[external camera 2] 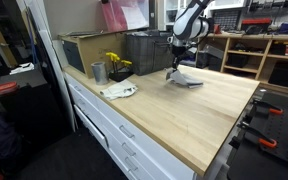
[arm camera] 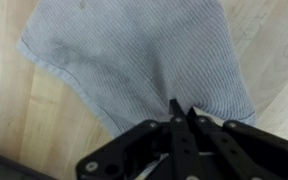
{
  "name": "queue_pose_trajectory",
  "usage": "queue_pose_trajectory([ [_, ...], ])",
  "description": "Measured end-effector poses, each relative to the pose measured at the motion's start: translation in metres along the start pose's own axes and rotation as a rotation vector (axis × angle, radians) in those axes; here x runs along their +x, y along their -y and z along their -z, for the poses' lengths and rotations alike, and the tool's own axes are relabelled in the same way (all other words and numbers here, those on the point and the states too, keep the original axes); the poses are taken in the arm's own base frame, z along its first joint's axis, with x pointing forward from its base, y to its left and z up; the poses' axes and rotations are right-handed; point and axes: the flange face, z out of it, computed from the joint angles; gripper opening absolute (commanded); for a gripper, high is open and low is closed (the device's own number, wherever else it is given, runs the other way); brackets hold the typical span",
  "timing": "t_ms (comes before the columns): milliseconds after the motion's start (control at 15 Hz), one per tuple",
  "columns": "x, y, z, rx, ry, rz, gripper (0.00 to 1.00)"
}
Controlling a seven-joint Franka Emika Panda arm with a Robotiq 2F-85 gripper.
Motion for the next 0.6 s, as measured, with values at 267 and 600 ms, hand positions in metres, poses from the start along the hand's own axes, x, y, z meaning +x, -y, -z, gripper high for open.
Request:
queue_pose_trajectory([
  [267,0.009,0.012,0.001,0.014,-0.012,0.010,0.59],
  [600,0.014,0.002,0.015,0.056,-0.077,-0.094,0.95],
])
